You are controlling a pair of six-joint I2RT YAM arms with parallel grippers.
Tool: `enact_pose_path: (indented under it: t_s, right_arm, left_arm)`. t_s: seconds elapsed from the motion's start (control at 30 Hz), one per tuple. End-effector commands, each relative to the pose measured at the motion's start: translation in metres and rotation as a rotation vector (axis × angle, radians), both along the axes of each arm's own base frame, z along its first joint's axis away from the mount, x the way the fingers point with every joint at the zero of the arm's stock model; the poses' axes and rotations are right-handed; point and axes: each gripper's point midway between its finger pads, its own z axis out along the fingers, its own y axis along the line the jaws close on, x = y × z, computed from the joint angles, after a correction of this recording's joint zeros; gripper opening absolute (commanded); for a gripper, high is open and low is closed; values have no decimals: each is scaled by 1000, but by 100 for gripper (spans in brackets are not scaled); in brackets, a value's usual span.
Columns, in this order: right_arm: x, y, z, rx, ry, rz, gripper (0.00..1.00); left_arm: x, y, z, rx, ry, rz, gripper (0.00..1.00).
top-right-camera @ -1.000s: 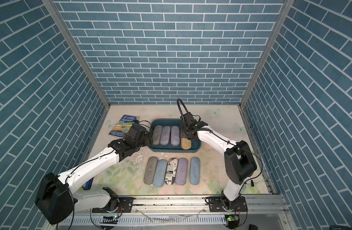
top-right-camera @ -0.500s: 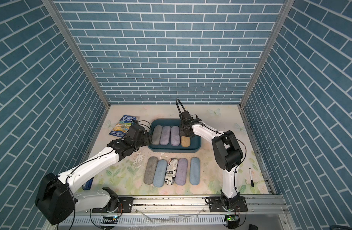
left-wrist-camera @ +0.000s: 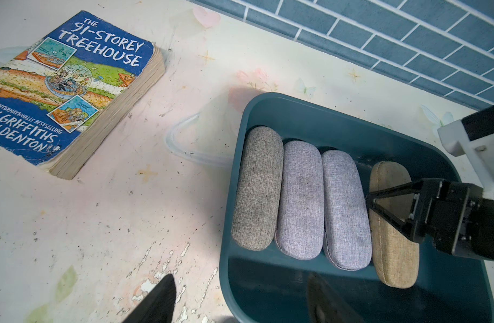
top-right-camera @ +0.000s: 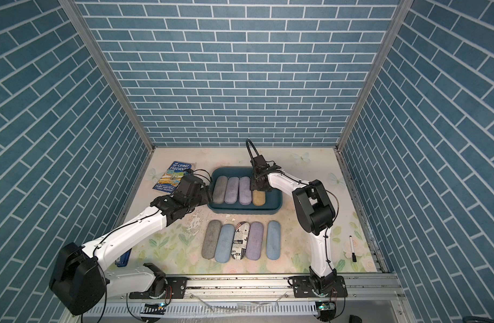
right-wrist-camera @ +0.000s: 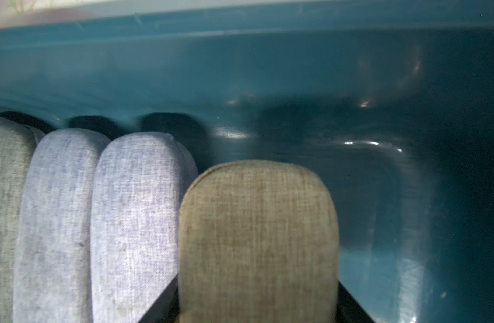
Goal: Put the glasses cases into the storage boxes
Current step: Place the glasses case in the storage box.
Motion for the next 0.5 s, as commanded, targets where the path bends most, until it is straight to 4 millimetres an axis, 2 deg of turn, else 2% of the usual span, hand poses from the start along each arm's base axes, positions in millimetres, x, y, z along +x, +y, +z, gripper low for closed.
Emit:
enact_pose_path:
  t_s: [0.0,0.3,0.47]
  right_arm:
    - [7,7,3,28,-6,0,62]
    - [6,10,7,40,-2,4,75]
    - [6,11,14,55,-10,5,76]
  left_arm:
    - [-3,5,-13,9,28,9,75]
    - [-3,4,-17,6,37,4,75]
    - [-3,5,-16,4,33,7,75]
